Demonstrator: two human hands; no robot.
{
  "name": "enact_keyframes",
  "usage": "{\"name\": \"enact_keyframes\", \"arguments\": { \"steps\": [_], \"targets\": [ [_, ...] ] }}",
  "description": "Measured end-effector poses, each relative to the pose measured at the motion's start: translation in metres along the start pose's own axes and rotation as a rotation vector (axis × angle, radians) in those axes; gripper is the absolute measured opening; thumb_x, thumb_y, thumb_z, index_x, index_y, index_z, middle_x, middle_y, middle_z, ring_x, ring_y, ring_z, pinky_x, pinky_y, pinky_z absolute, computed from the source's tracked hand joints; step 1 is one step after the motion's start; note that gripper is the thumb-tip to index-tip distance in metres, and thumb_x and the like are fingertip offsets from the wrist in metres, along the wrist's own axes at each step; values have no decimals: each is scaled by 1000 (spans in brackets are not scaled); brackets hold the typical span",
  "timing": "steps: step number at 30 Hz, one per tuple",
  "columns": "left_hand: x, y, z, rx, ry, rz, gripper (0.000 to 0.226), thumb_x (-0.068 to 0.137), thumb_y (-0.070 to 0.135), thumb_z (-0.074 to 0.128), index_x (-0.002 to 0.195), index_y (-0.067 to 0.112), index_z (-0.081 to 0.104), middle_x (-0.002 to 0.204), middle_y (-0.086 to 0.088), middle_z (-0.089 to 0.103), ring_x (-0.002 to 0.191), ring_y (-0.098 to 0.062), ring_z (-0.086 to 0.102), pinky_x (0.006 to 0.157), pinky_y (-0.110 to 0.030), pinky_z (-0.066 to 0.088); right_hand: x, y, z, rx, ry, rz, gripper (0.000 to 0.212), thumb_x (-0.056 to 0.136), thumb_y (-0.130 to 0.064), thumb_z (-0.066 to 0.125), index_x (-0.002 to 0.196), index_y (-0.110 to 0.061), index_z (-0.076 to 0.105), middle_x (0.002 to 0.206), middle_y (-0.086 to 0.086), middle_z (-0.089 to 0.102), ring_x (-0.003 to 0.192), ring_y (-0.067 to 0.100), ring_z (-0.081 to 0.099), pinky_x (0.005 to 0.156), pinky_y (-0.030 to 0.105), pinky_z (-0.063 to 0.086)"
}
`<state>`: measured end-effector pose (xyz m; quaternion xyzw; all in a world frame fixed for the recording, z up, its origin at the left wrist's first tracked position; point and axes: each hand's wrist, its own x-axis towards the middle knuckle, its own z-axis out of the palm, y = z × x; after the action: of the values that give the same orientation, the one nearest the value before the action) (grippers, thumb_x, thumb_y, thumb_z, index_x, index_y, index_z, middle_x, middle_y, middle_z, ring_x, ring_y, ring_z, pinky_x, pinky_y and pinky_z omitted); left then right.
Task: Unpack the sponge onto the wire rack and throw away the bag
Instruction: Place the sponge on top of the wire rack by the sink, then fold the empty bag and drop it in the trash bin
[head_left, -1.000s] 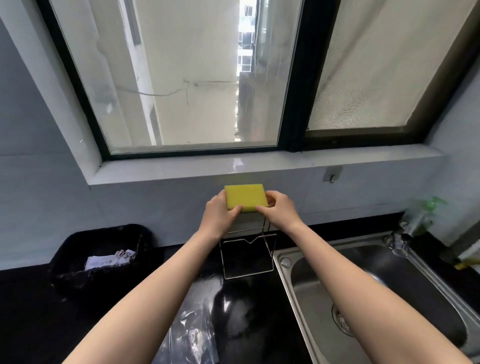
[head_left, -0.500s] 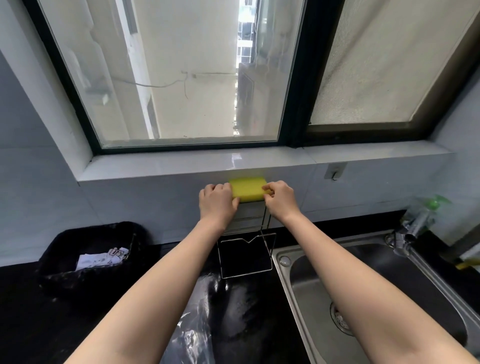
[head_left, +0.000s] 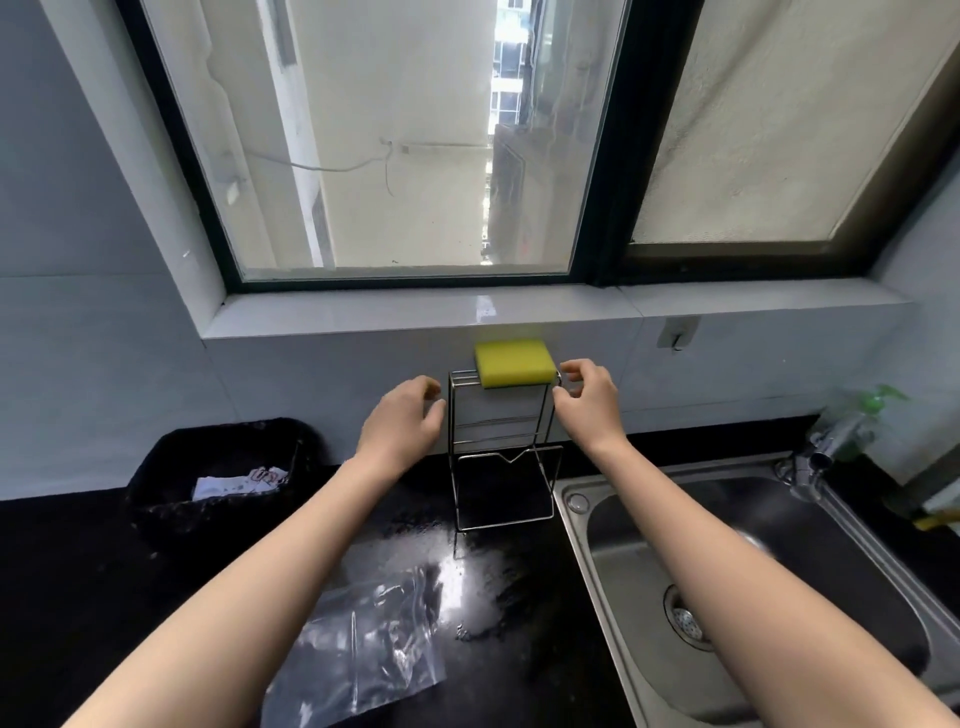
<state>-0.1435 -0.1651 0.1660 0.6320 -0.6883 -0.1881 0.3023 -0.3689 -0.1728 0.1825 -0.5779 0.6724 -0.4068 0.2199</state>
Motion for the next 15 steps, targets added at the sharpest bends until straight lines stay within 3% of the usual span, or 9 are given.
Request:
{"name": "enact_keyframes", "arguments": {
  "steps": [5,7,10,15],
  "targets": [
    [-47,-39,-23,-33,-65,-168,17,82,34,55,81,22,68,87,-2,75,85,-22,68,85,-36,52,-36,-4,14,117,-55,69,10,83,-9,57,89,-11,65,83,7,65,78,22,61,77,32,50],
    [-71,-55,-30,-58,-75,-223,20,83,31,56,78,17,70,80,-3,76,79,-21,68,84,-35,52,-59,-5,23,213,-126,99,9,84,-8,57,79,-13,63,71,8,66,65,21,62,64,30,53],
    [-103,-77,-38,-150,-88,-301,18,83,28,58,75,16,69,67,2,74,62,-16,64,78,-34,54,-90,-3,36,243,-231,121,17,88,-8,56,72,-16,59,64,7,64,51,15,57,42,12,42],
    [-149,-98,-48,-325,-103,-404,13,85,23,60,78,18,70,67,3,72,59,-12,61,62,-25,50,-130,3,58,215,-381,175,18,88,-12,56,71,-19,58,62,4,64,49,16,56,44,19,43]
  ]
}}
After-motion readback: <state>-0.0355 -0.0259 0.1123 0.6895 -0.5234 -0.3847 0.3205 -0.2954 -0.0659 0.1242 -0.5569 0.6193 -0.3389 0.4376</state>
